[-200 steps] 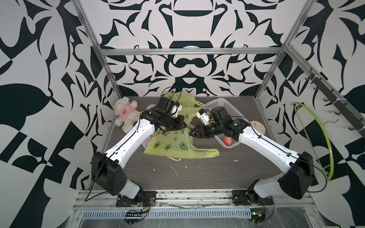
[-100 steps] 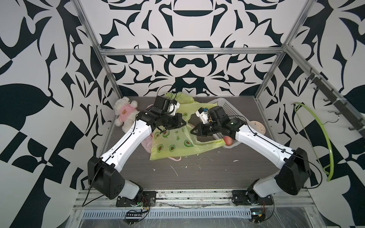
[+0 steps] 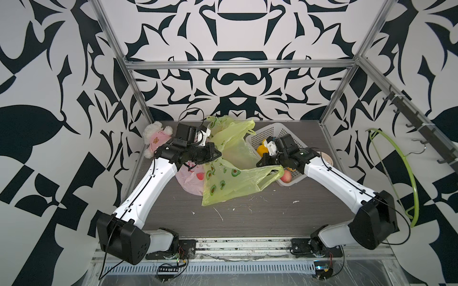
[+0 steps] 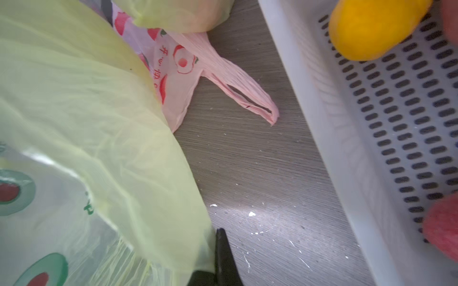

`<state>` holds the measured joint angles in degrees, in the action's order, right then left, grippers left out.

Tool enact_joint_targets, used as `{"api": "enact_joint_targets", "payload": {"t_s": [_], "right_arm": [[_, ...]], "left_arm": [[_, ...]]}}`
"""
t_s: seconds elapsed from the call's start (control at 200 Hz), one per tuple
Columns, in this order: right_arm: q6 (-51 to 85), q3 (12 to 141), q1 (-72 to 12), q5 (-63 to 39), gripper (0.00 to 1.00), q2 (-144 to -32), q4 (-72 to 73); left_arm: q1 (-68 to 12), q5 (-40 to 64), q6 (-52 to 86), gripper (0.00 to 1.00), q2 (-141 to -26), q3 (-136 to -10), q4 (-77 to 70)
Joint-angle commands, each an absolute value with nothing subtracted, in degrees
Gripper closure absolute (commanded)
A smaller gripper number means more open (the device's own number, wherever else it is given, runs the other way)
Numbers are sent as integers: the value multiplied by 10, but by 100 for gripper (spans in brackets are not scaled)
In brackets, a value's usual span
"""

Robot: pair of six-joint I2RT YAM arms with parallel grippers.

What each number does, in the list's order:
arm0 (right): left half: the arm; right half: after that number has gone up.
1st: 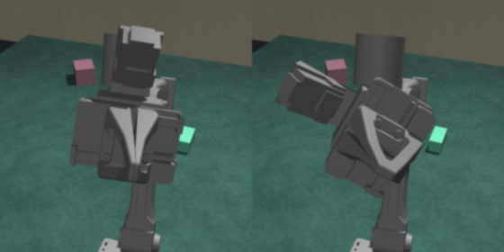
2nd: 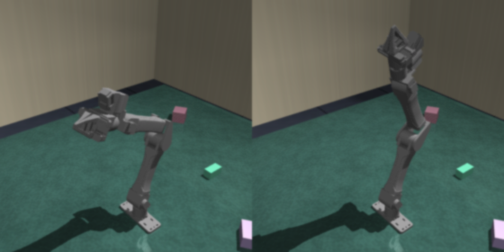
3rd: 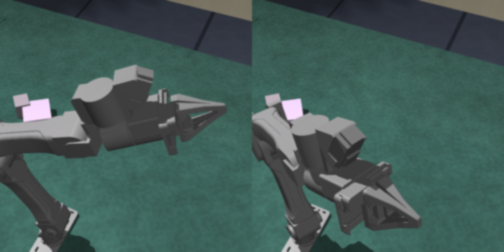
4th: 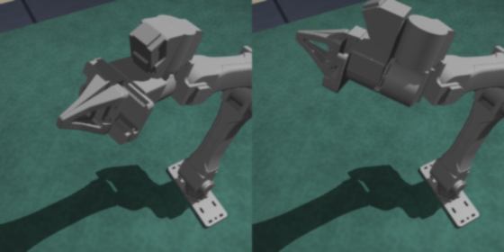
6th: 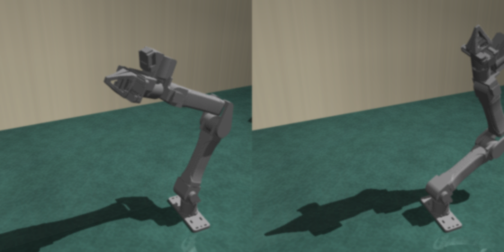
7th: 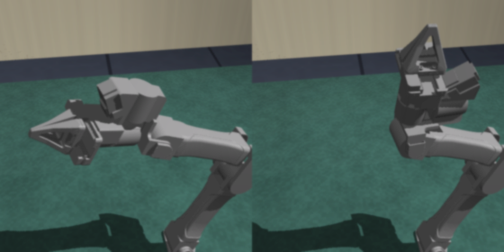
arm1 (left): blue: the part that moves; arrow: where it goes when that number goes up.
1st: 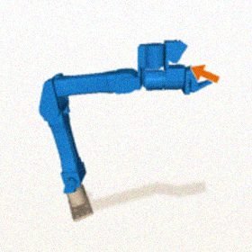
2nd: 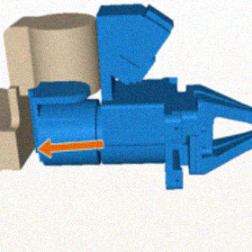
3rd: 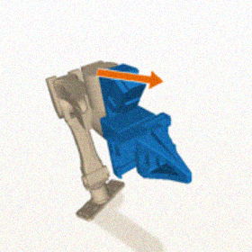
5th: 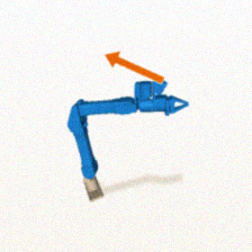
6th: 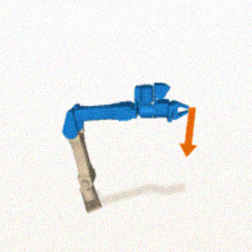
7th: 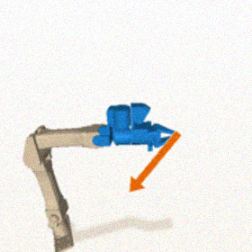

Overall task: Place the peach into a plastic bag & tie a knot
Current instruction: Pick up the plastic bag at the center of the board, then pick up the peach from the basket.

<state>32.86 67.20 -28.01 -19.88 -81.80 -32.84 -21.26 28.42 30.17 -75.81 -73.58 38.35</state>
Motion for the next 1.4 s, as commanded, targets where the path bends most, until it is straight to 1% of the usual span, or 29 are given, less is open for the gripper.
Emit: {"api": "enact_joint_targets", "payload": {"t_s": [0.0, 0.06, 0.115, 0.195, 0.33, 0.44, 0.53, 0.68, 0.69, 0.71, 0.76, 1.01, 1.265, 1.37, 1.395], "right_arm": [[294, 698, -276, -157, 81, -781, -366], [279, 720, -262, -144, 70, -764, -392], [271, 735, -238, -160, 61, -752, -409], [253, 750, -208, -163, 57, -734, -436], [219, 770, -163, -115, 53, -738, -481], [202, 798, -124, -96, 49, -809, -491], [195, 833, -118, -57, 45, -886, -483], [193, 899, -116, -35, 38, -1001, -453], [193, 904, -116, -35, 37, -1009, -453], [193, 915, -116, -35, 30, -1023, -452], [193, 940, -116, -39, 27, -1058, -452], [196, 1032, -115, -21, 27, -1185, -459], [197, 1085, -113, -14, 30, -1251, -475], [196, 1082, -112, -12, 35, -1255, -471], [196, 1080, -112, -14, 38, -1254, -467]], "left_arm": [[-209, 313, 290, 100, -758, -724, 370], [-209, 318, 290, 100, -764, -723, 361], [-209, 323, 292, 100, -767, -722, 350], [-208, 329, 292, 100, -774, -725, 341], [-208, 346, 293, 100, -789, -731, 327], [-208, 352, 293, 100, -799, -731, 317], [-208, 357, 292, 100, -808, -730, 315], [-208, 366, 295, 100, -815, -724, 304], [-208, 366, 295, 100, -815, -723, 304], [-208, 367, 297, 100, -816, -723, 302], [-207, 368, 299, 100, -816, -720, 299], [-208, 370, 307, 100, -810, -710, 295], [-208, 365, 314, 100, -806, -699, 295], [-208, 366, 317, 100, -810, -701, 291], [-208, 366, 317, 100, -811, -702, 292]]}}
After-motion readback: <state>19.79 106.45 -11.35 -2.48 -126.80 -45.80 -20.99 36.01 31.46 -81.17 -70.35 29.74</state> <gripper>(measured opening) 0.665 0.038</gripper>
